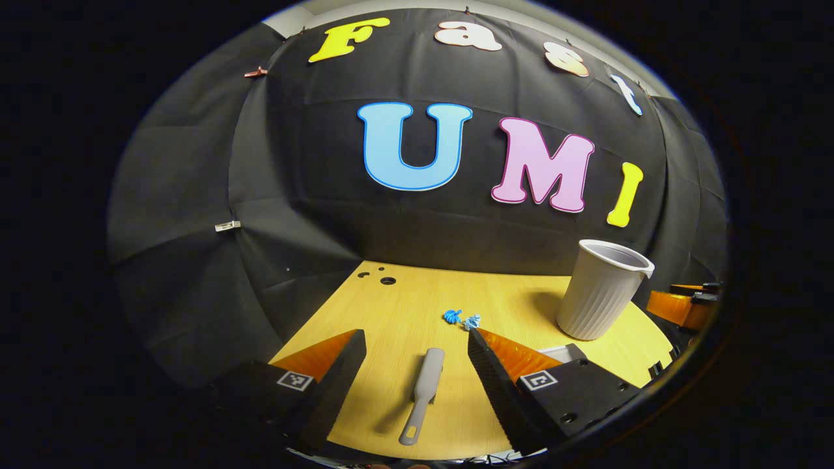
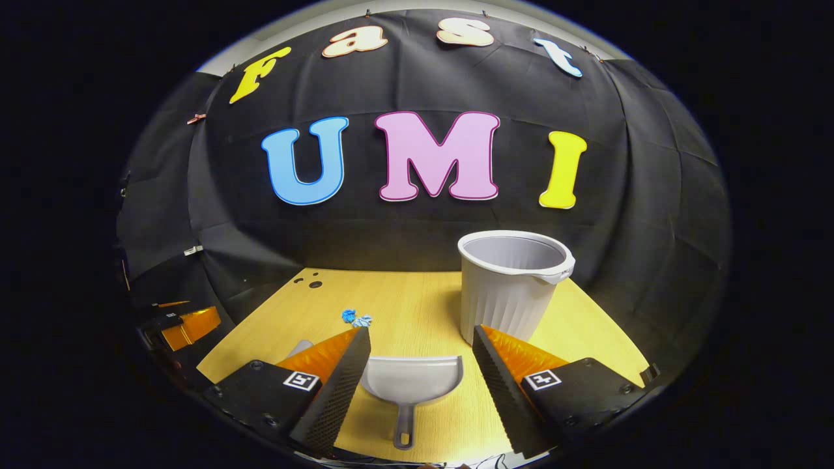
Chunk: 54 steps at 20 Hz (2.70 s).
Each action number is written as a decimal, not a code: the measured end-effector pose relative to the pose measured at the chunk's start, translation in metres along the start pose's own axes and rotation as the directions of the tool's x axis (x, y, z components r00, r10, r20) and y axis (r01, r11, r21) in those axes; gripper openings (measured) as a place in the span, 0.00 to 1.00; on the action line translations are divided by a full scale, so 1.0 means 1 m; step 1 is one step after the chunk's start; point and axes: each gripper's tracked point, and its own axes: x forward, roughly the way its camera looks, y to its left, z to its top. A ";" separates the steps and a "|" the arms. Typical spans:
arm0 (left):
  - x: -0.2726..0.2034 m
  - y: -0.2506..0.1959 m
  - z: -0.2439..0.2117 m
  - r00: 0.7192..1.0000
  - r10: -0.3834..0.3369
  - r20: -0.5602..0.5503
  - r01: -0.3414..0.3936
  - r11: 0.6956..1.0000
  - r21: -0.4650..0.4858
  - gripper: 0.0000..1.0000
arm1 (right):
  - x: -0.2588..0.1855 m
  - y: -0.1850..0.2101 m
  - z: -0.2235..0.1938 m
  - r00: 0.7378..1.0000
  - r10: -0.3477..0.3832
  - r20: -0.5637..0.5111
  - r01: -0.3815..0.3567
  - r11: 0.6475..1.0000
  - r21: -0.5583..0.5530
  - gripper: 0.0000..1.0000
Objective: Pick up the small broom and dustpan from the desktop, sweep the trash into the dustpan with the broom, and then empty the trash into the garbage bin.
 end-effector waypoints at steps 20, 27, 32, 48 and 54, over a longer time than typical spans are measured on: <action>0.073 0.006 -0.211 0.752 0.045 -0.658 0.035 0.994 0.108 1.00 | 0.055 -0.054 -0.074 0.970 0.035 -0.240 -0.016 0.996 0.083 0.99; 0.098 -0.002 -0.239 0.569 0.086 -0.818 0.007 0.994 0.109 0.86 | 0.072 -0.055 -0.102 0.929 0.125 -0.348 -0.082 0.987 0.136 0.99; 0.100 -0.006 -0.243 0.484 0.052 -0.873 0.077 0.992 0.102 0.42 | 0.075 -0.032 -0.128 0.875 0.176 -0.451 -0.104 0.978 0.179 0.99; 0.106 -0.007 -0.236 0.539 0.031 -0.842 0.132 0.984 0.121 0.27 | 0.062 0.012 -0.260 0.602 0.017 -0.798 0.054 0.997 0.061 0.99; 0.105 -0.007 -0.236 0.538 0.036 -0.842 0.136 0.982 0.128 0.27 | 0.066 0.015 -0.279 0.583 -0.005 -0.812 0.072 0.996 0.046 0.81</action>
